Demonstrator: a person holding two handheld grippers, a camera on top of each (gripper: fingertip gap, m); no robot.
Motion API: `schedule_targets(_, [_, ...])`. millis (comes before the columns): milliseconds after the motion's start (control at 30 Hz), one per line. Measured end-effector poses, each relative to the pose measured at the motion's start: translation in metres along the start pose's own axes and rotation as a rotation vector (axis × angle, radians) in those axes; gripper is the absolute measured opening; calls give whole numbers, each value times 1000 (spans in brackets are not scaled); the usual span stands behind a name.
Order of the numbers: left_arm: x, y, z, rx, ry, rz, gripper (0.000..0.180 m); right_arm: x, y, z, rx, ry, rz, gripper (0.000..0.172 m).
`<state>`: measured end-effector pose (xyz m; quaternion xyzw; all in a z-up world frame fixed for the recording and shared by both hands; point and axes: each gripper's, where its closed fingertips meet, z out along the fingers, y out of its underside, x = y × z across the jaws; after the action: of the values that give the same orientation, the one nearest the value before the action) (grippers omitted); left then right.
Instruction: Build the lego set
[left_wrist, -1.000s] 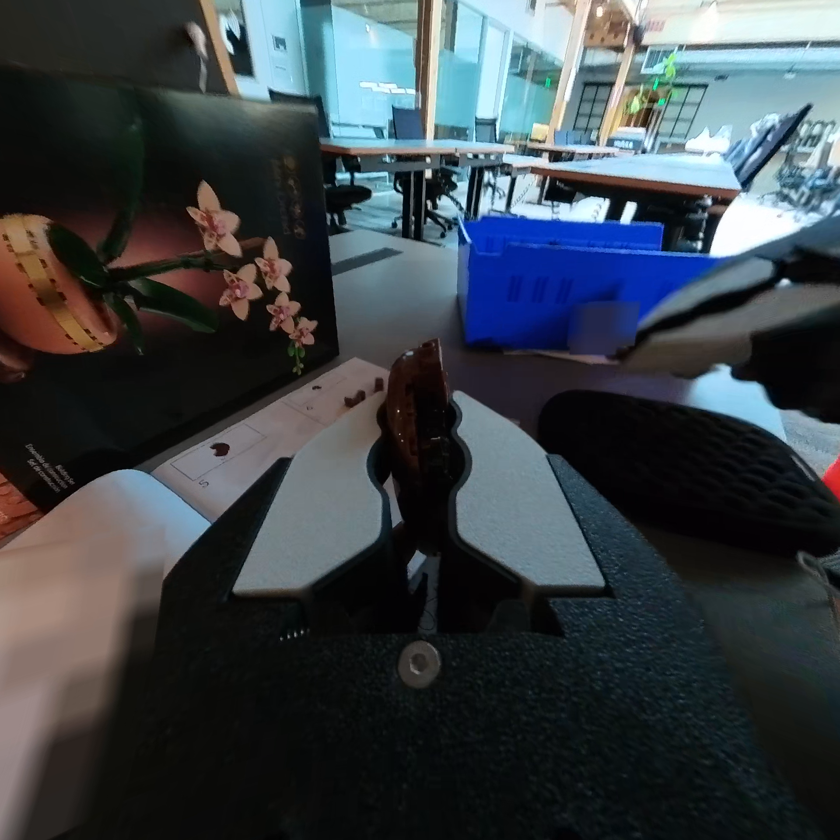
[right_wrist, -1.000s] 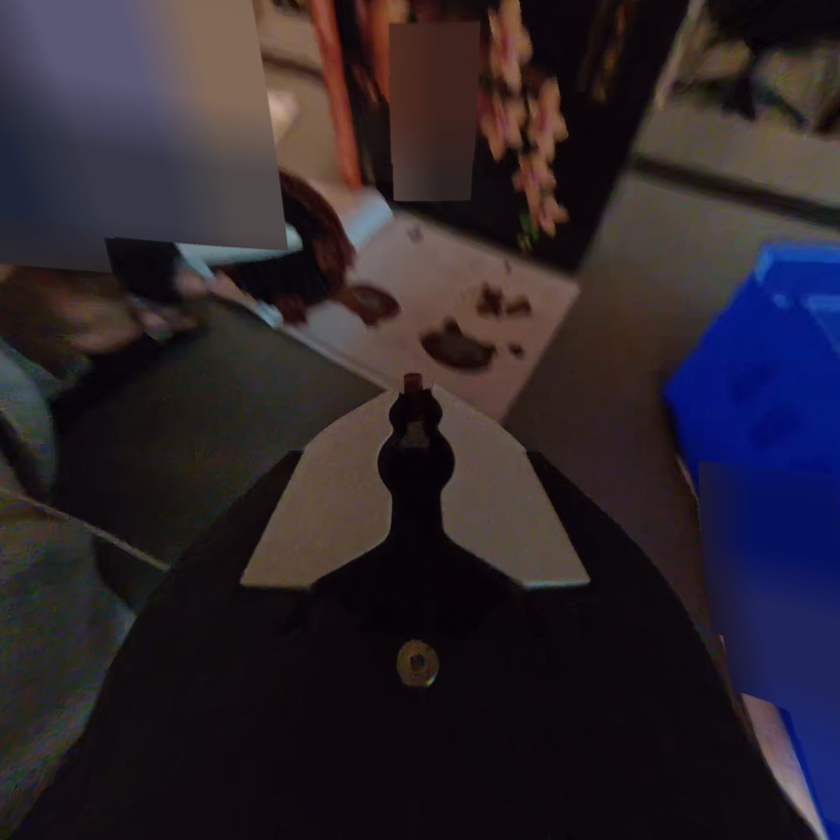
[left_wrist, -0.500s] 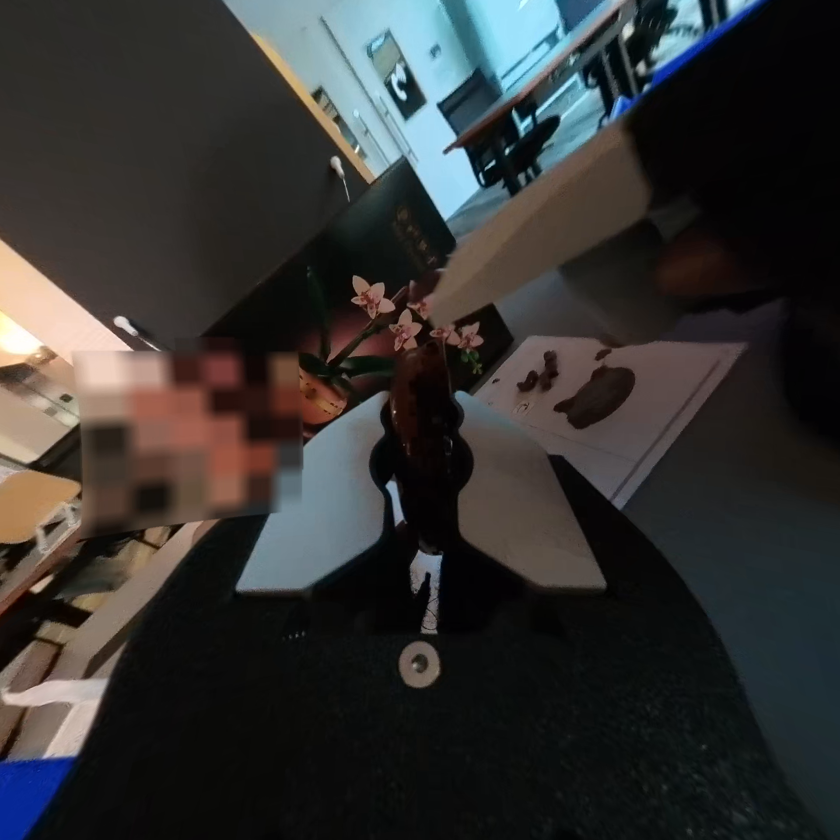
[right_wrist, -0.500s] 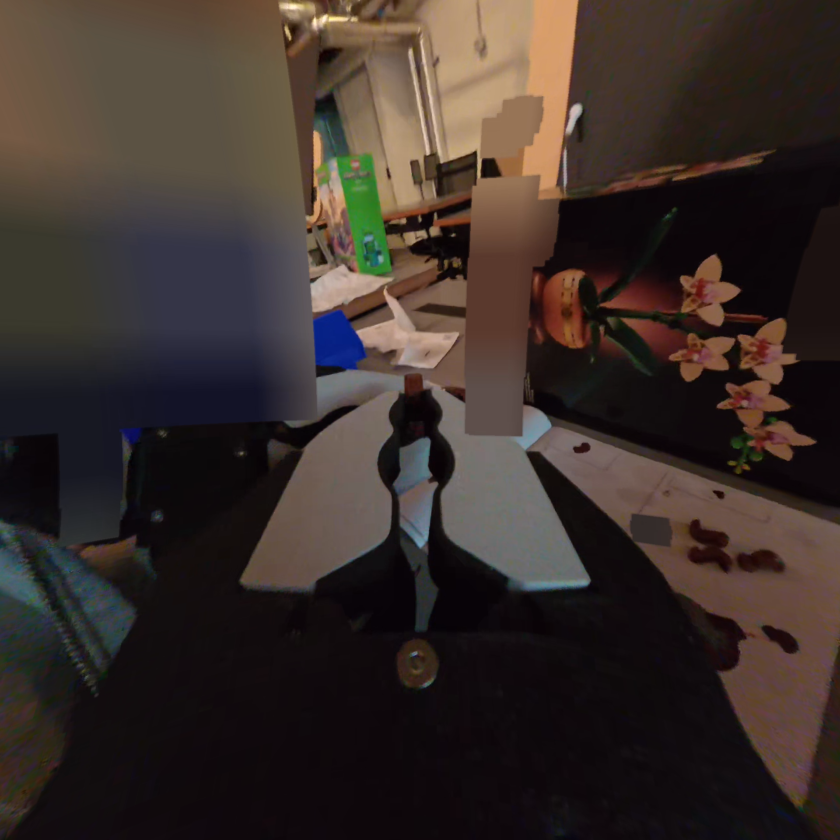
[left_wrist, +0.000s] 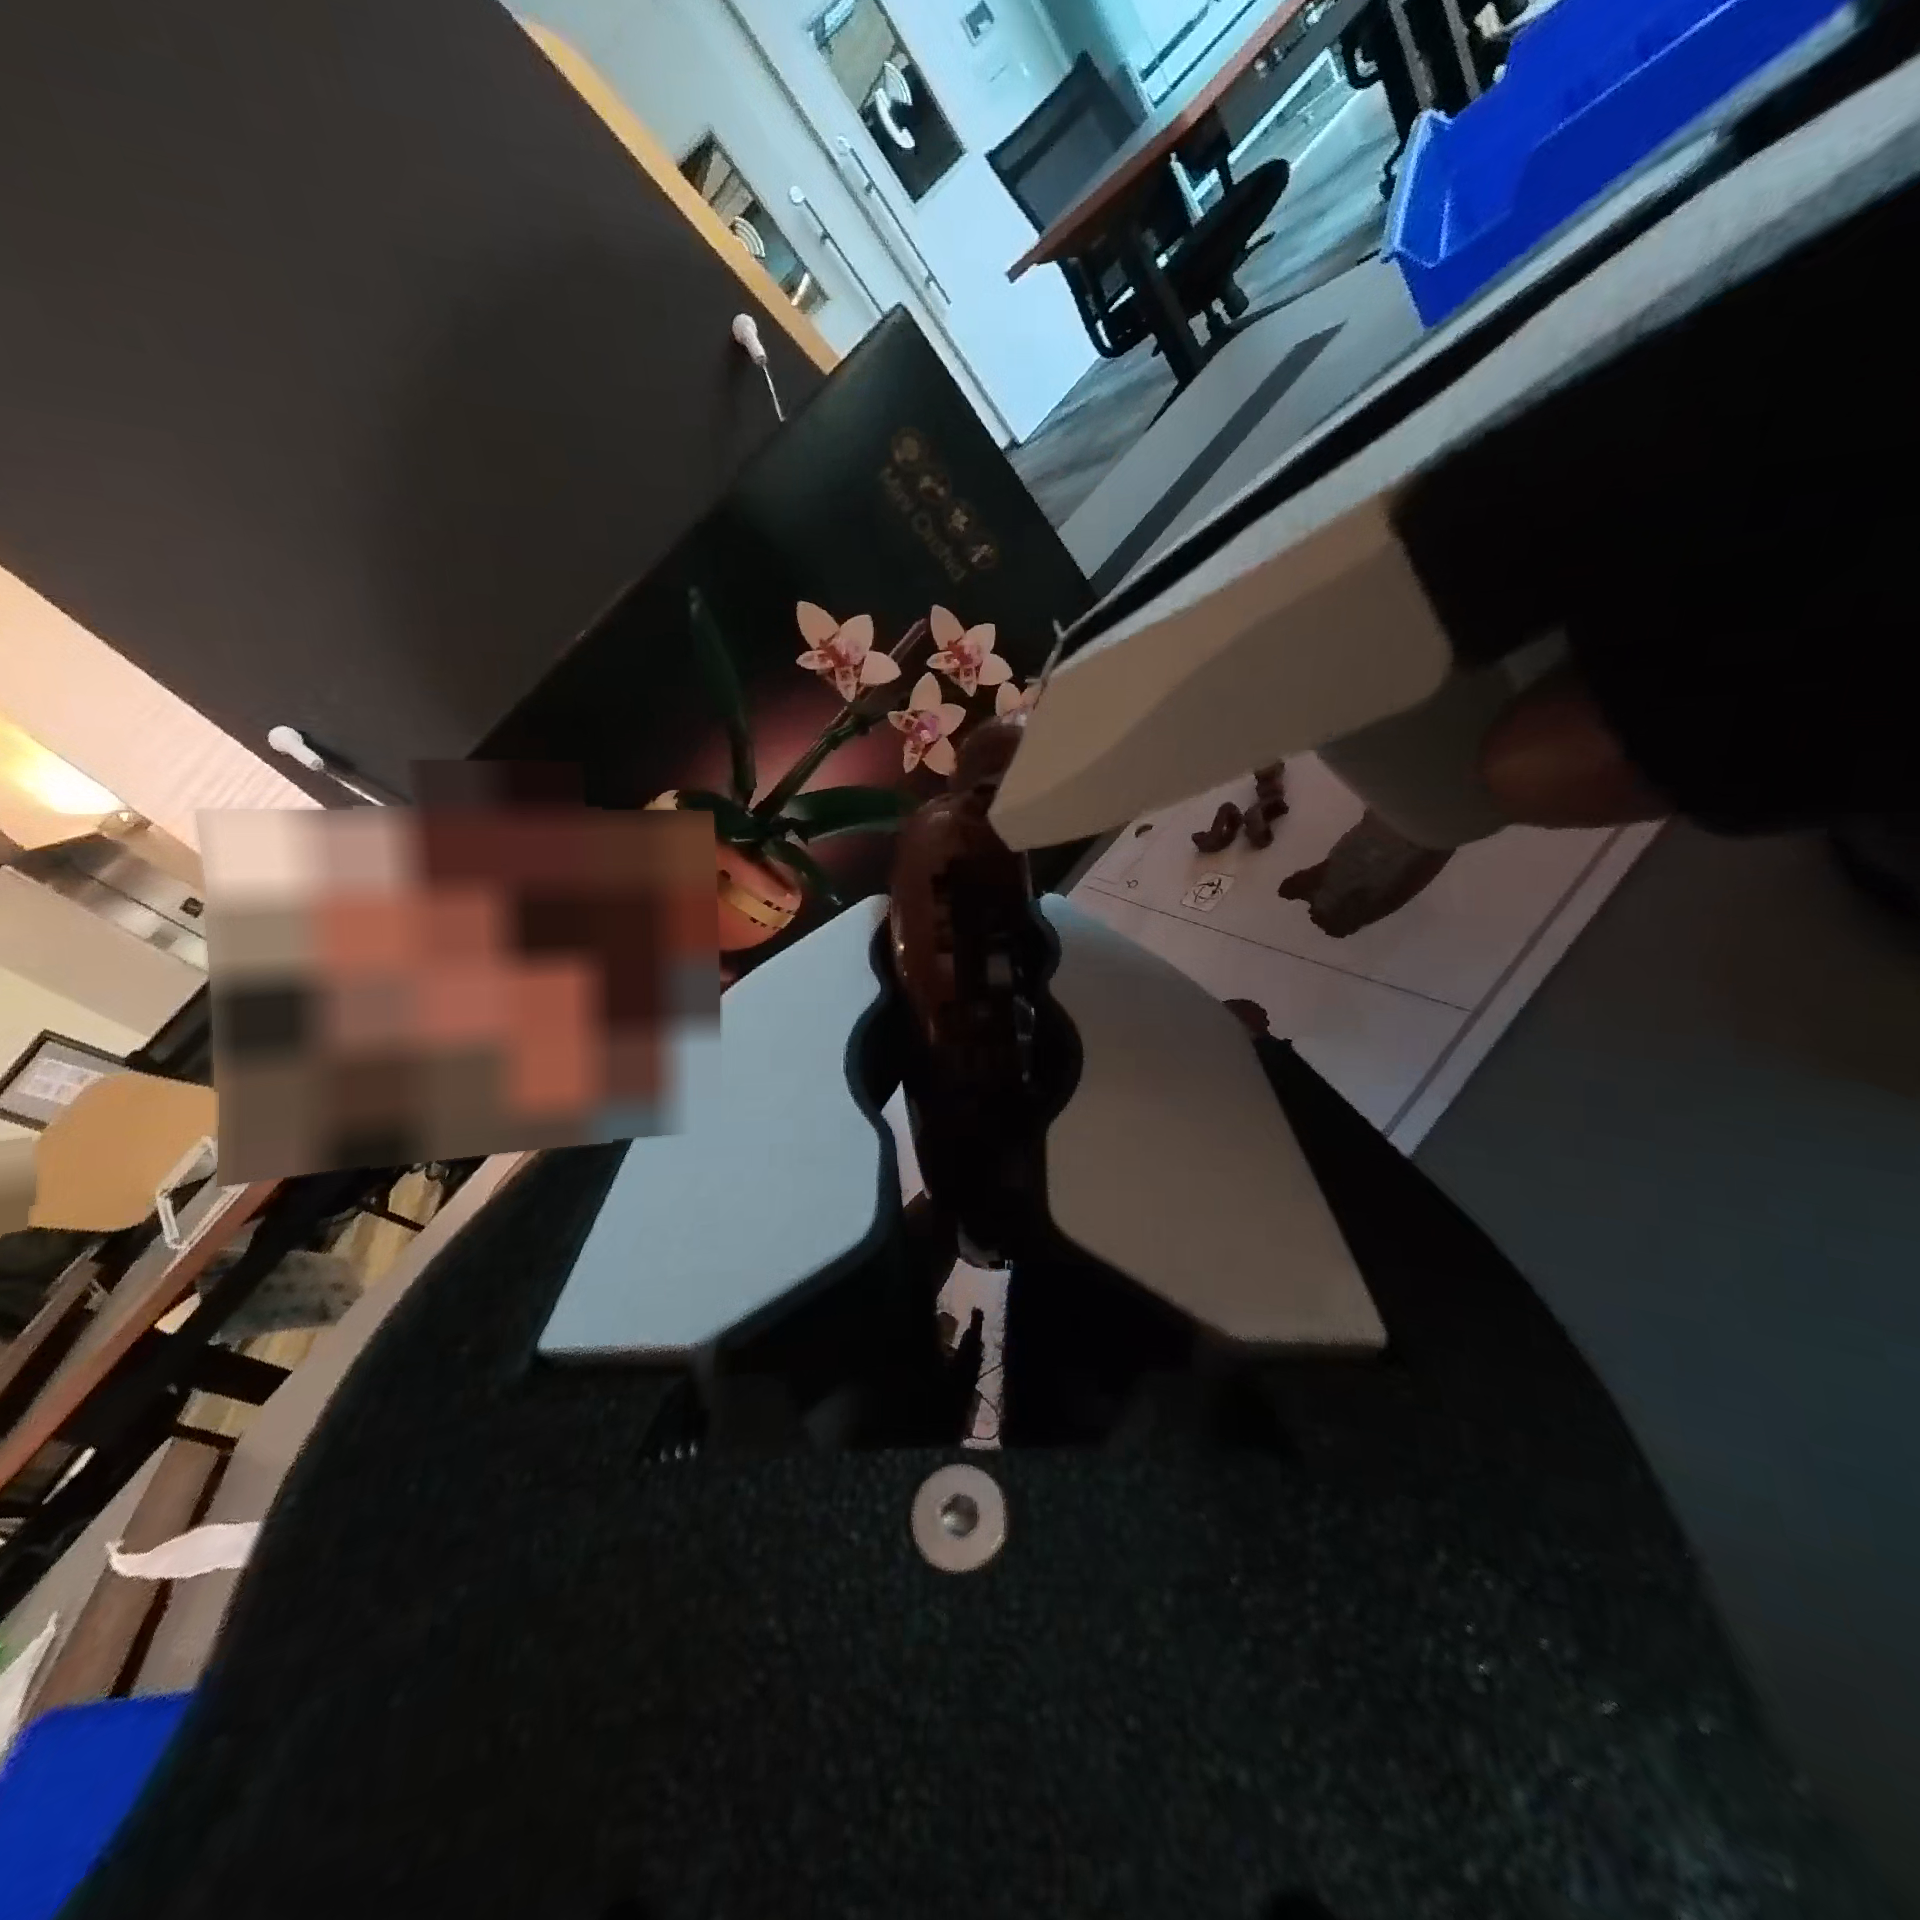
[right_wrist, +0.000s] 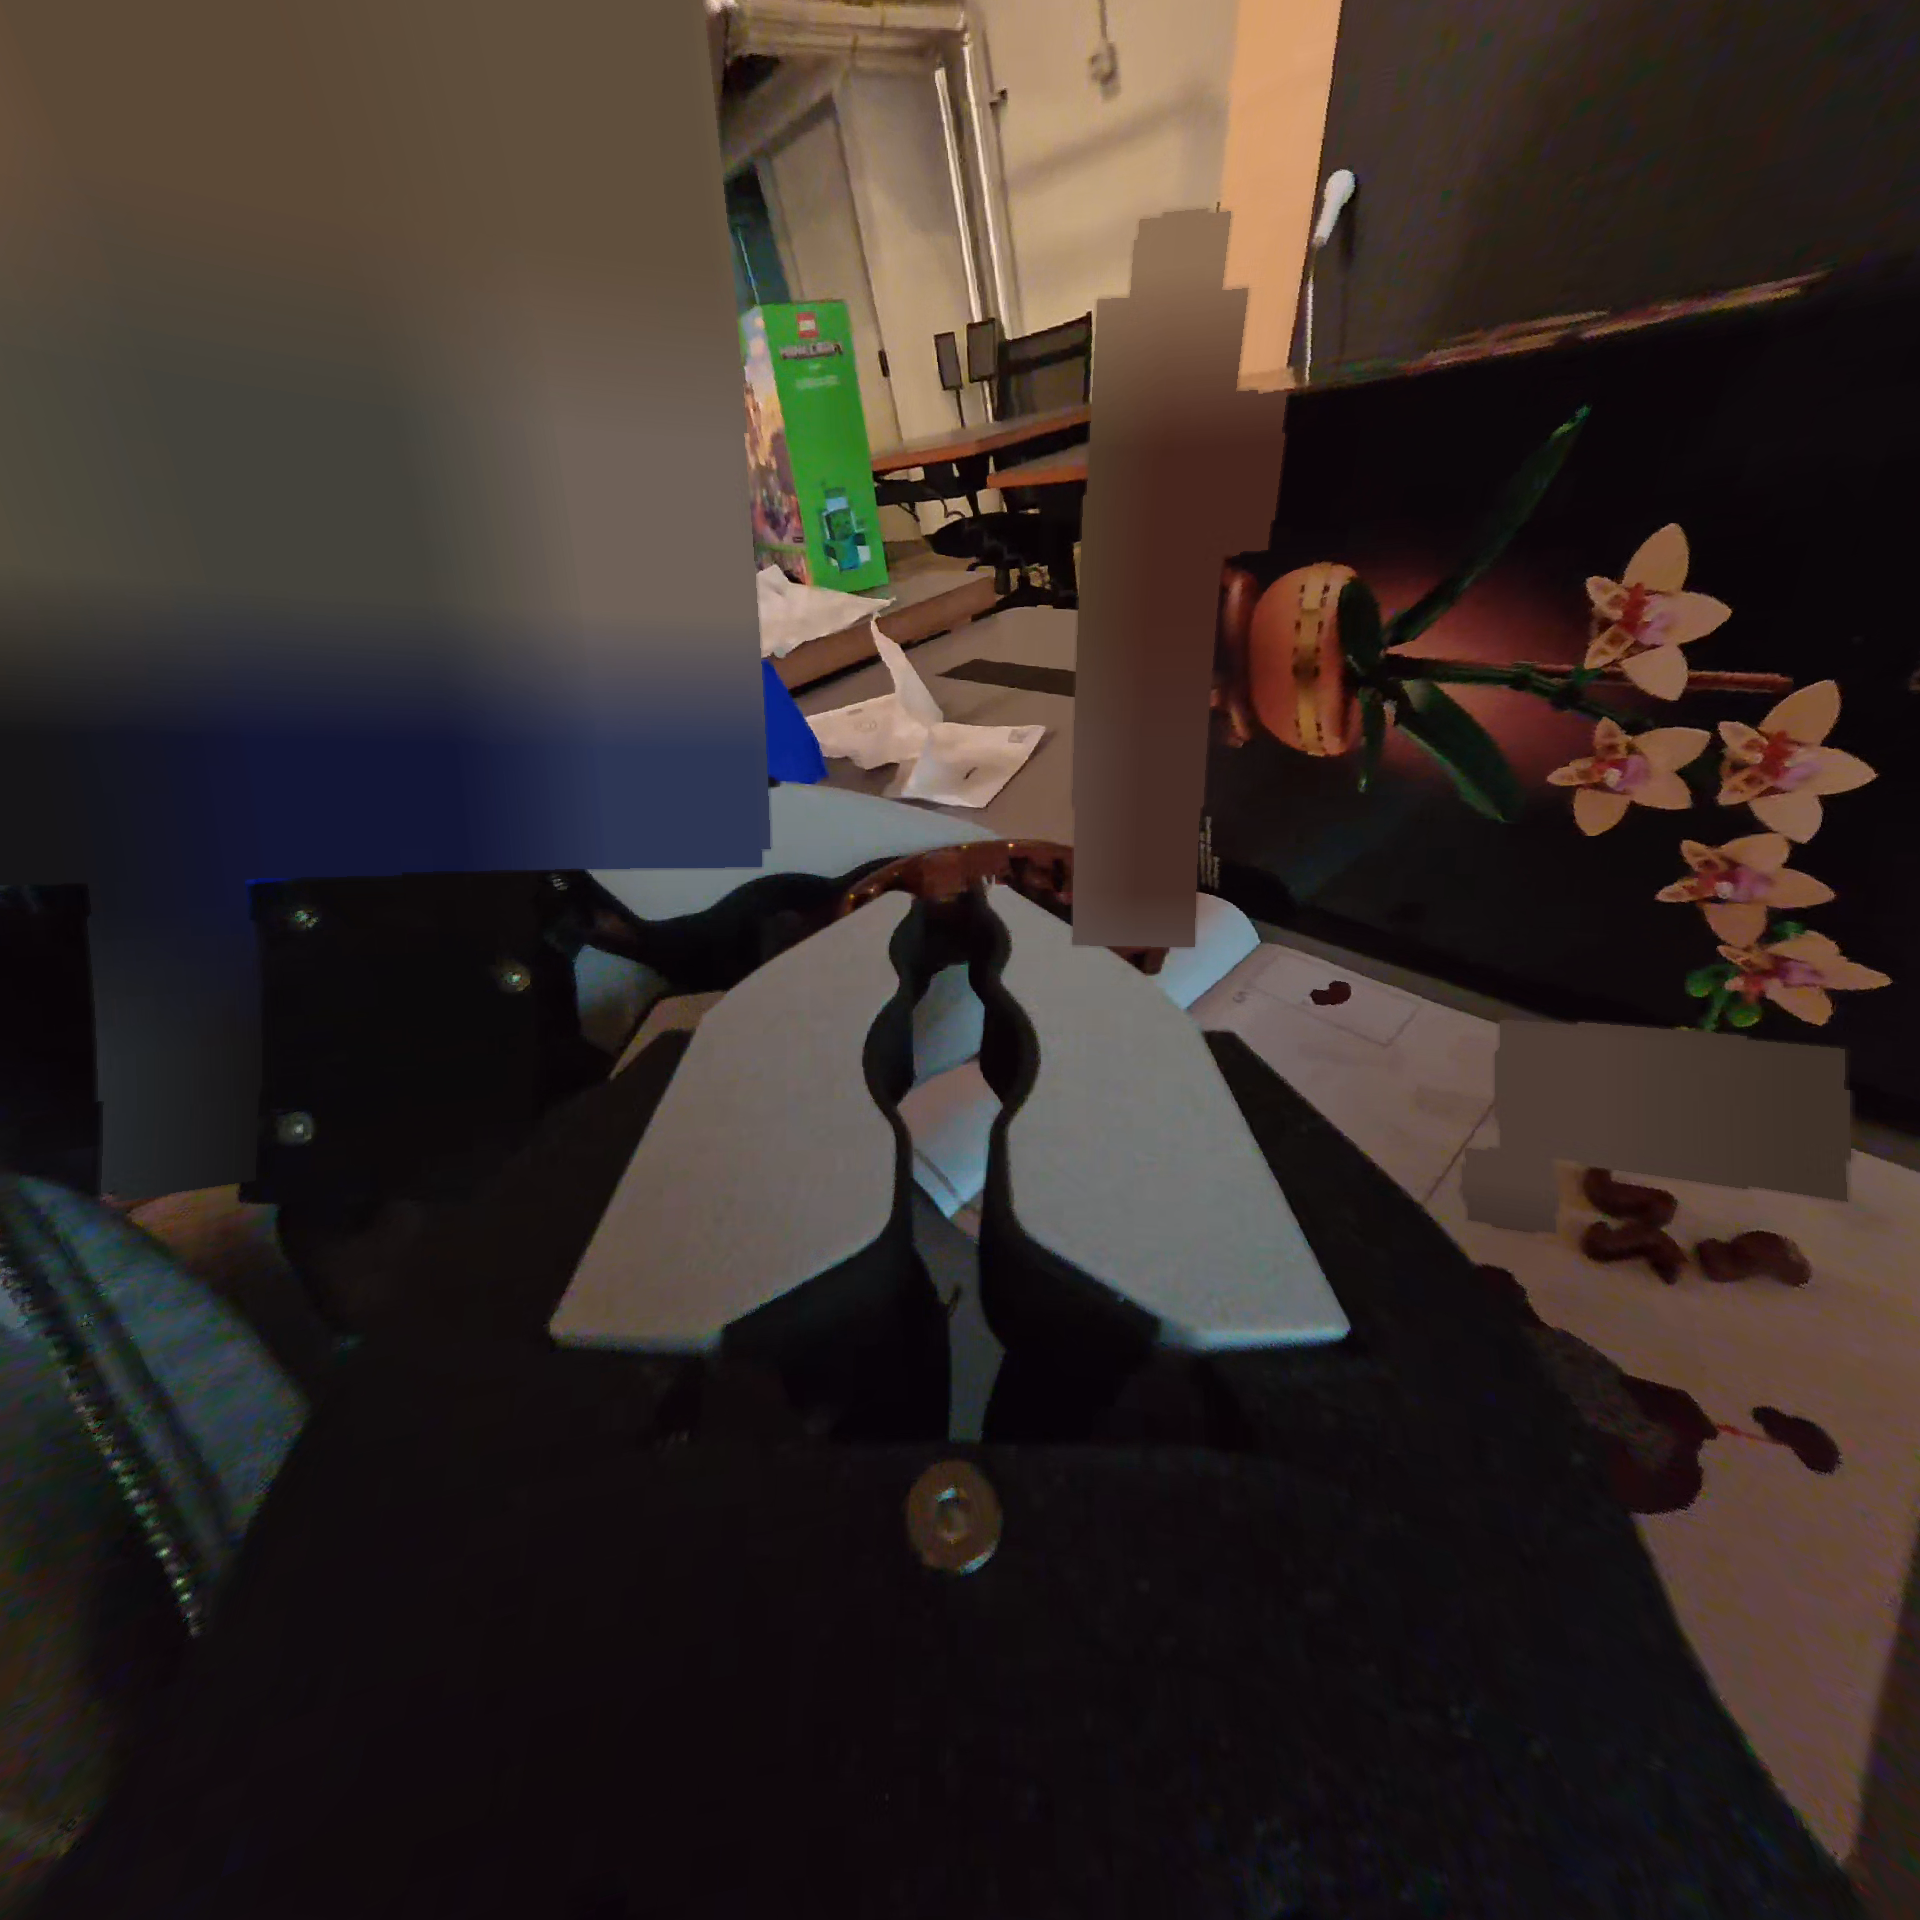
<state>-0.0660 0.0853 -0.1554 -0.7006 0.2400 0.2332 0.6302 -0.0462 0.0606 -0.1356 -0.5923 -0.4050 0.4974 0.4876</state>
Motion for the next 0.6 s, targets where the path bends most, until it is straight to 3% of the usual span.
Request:
schedule_targets(367, [6, 2, 2, 12, 70, -136, 20, 3, 9, 3, -92, 84, -206, 5])
schedule_targets(600, [5, 5, 3, -8, 39, -56, 21, 4, 12, 4, -138, 91, -187, 5])
